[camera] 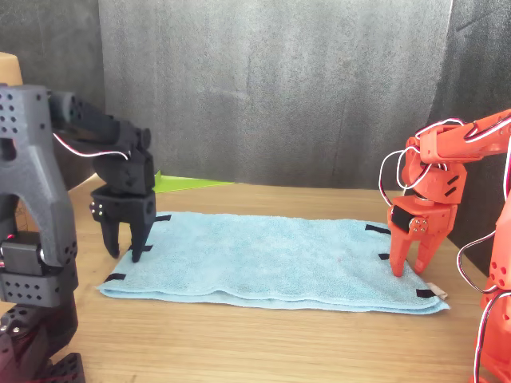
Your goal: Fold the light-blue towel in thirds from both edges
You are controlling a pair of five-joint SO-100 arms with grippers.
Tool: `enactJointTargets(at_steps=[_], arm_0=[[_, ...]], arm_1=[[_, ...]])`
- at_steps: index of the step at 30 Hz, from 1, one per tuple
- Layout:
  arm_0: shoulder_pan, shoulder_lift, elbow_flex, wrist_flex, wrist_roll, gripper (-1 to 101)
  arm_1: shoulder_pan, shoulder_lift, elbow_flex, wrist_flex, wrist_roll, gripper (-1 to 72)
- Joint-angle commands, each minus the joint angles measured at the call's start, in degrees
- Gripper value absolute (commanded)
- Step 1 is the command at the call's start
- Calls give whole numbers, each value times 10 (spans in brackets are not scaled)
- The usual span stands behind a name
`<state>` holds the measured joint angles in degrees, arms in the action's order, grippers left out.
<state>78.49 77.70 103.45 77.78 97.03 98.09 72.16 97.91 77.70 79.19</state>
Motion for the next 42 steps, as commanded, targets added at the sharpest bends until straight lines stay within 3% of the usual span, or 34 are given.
enactJointTargets(at_steps=[1, 17, 21, 24, 33, 42], arm_0=[[14, -5, -26, 18, 9, 199], [12, -44, -62, 42, 17, 186], [13, -44, -62, 42, 17, 144], [14, -44, -62, 42, 17, 97], [13, -42, -61, 42, 16, 5], [14, -32, -52, 37, 13, -1]], arm_1=[[14, -3, -5, -12, -2, 201], [16, -7, -6, -9, -3, 193], [18, -15, -11, -4, -3, 152], [18, -16, -11, -4, -4, 79], [18, -17, -11, -3, -4, 35], [23, -17, -11, -1, -3, 1]])
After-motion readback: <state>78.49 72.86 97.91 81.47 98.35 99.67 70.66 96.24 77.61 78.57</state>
